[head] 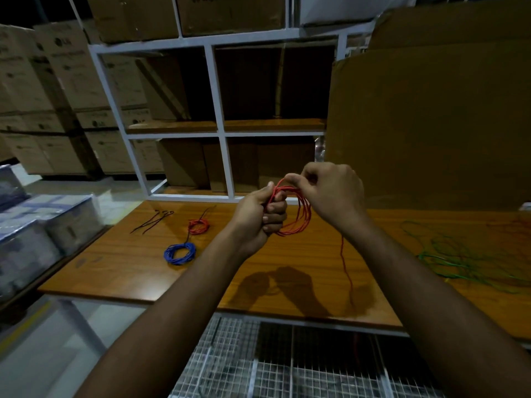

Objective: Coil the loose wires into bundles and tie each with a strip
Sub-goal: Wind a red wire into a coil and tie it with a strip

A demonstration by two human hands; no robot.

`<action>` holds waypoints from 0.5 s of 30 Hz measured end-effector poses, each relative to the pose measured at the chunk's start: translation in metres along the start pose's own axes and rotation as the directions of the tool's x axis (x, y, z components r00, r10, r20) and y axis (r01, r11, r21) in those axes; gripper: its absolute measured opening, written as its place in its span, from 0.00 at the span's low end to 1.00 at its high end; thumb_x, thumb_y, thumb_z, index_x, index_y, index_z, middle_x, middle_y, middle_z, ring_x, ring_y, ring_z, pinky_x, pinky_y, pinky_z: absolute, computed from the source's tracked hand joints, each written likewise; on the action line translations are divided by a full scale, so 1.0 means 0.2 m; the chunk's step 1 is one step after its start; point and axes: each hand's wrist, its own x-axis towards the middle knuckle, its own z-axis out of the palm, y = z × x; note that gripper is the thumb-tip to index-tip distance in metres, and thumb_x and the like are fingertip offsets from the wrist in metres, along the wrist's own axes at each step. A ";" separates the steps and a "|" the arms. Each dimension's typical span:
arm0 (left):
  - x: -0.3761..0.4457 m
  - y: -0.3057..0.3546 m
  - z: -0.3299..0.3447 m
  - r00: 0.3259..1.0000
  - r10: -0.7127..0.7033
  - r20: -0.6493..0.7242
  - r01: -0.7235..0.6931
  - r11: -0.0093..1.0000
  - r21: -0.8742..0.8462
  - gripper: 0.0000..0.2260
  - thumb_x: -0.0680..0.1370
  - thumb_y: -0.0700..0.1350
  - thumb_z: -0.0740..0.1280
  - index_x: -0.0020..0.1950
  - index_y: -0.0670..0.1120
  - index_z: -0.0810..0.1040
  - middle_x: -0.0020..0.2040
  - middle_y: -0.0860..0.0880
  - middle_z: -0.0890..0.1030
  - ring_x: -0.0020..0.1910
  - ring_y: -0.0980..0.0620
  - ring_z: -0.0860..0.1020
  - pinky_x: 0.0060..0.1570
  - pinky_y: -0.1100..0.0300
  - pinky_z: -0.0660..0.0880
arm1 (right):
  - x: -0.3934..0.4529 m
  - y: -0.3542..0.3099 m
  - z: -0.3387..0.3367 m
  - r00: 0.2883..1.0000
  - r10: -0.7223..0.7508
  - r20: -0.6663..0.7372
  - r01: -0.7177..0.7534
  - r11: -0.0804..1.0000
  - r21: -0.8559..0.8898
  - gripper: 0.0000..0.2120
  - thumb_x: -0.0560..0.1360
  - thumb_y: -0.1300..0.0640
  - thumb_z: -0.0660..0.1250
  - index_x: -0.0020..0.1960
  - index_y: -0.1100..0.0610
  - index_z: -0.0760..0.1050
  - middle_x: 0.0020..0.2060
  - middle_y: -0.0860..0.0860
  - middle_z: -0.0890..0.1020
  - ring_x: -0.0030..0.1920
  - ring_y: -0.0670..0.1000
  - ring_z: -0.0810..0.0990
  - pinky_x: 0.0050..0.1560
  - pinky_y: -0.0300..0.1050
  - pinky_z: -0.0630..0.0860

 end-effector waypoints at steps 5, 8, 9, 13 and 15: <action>0.00 0.04 -0.03 1.000 -0.013 -0.004 0.013 0.998 -0.062 0.17 0.85 0.52 0.53 0.40 0.47 0.70 0.30 0.54 0.63 0.24 0.58 0.59 0.24 0.65 0.53 | -0.03 0.10 0.06 0.844 0.100 0.527 -0.430 0.715 0.552 0.22 0.79 0.39 0.60 0.36 0.55 0.72 0.30 0.49 0.71 0.30 0.48 0.68 0.34 0.44 0.66; 0.00 0.06 -0.05 0.999 0.013 -0.032 -0.017 0.991 -0.135 0.16 0.85 0.51 0.54 0.40 0.47 0.69 0.29 0.54 0.62 0.23 0.59 0.59 0.23 0.66 0.52 | -0.15 0.25 0.13 0.678 -0.019 0.735 -0.694 0.312 0.649 0.17 0.76 0.42 0.66 0.41 0.56 0.74 0.33 0.50 0.71 0.34 0.49 0.70 0.38 0.43 0.69; 0.01 0.08 -0.06 0.999 0.024 -0.042 -0.030 0.988 -0.154 0.16 0.85 0.51 0.54 0.40 0.47 0.69 0.29 0.54 0.63 0.23 0.59 0.59 0.24 0.66 0.51 | -0.20 0.30 0.16 0.633 -0.058 0.772 -0.744 0.229 0.627 0.14 0.75 0.45 0.68 0.43 0.57 0.76 0.34 0.51 0.73 0.36 0.50 0.72 0.41 0.45 0.71; 0.03 0.14 -0.09 0.989 0.098 -0.114 -0.118 0.976 -0.186 0.16 0.85 0.50 0.53 0.40 0.47 0.69 0.29 0.54 0.64 0.23 0.59 0.60 0.23 0.66 0.53 | -0.42 0.36 0.26 0.500 -0.064 0.864 -0.833 0.238 0.500 0.08 0.78 0.59 0.67 0.55 0.61 0.77 0.40 0.55 0.79 0.42 0.55 0.81 0.51 0.55 0.77; 0.05 0.17 -0.10 0.980 0.125 -0.155 -0.147 0.980 -0.137 0.15 0.85 0.50 0.53 0.41 0.47 0.69 0.29 0.54 0.65 0.23 0.59 0.60 0.22 0.66 0.54 | -0.48 0.27 0.28 0.538 0.061 0.840 -0.795 0.367 0.483 0.07 0.80 0.58 0.66 0.55 0.61 0.76 0.38 0.54 0.82 0.38 0.54 0.84 0.44 0.53 0.79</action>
